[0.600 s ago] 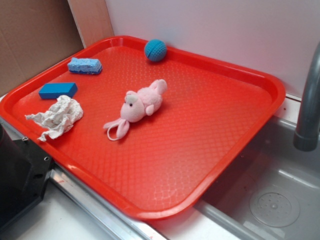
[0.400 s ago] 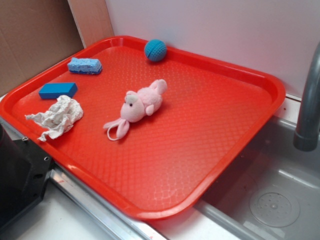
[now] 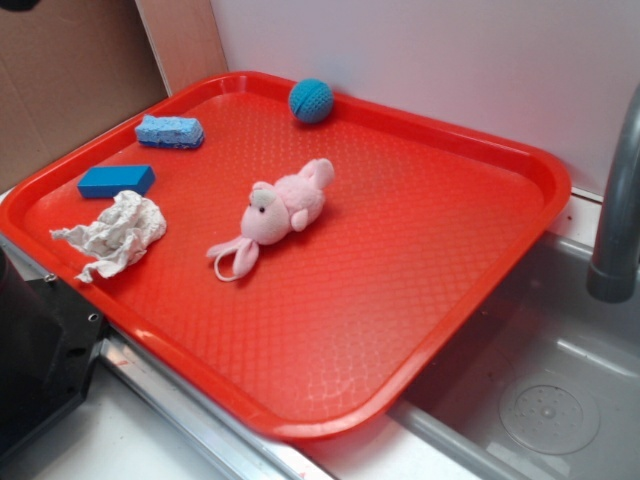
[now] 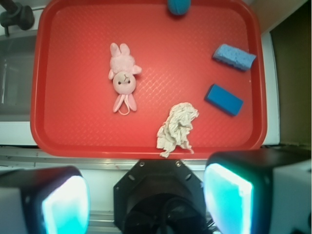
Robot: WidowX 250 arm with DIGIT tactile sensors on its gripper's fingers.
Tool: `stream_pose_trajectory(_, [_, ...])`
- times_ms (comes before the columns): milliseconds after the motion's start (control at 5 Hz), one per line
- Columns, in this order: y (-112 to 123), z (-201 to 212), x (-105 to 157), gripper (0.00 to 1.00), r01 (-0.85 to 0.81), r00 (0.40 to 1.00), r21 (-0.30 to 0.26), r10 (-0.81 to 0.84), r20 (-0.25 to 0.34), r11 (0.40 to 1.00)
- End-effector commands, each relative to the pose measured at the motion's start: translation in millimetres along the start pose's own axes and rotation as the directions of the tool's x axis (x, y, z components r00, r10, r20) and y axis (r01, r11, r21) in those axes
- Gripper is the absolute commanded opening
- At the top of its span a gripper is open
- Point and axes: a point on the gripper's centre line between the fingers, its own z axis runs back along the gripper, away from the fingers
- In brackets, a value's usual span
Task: Grab the blue block.
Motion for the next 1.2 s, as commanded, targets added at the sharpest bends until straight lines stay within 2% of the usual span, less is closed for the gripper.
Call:
stream_pose_trajectory(0, [38.1, -24.5, 13.5, 1.0, 0.209, 0.977, -0.01, -0.208, 0.037, 0.978])
stream_pose_trajectory(200, [65.3, -53.9, 26.0, 1.0, 0.367, 0.929, -0.028, -0.365, 0.06, 0.93])
stream_pose_trajectory(400, [87.2, -82.5, 41.6, 1.0, 0.489, 0.868, 0.017, -0.489, 0.086, 0.872])
stream_pose_trajectory(800, [115.3, -133.4, 52.1, 1.0, 0.632, 0.772, -0.009, -0.627, 0.106, 0.775])
stream_pose_trajectory(1000, [129.1, -151.7, 52.1, 1.0, 0.664, 0.744, 0.011, -0.662, 0.096, 0.748])
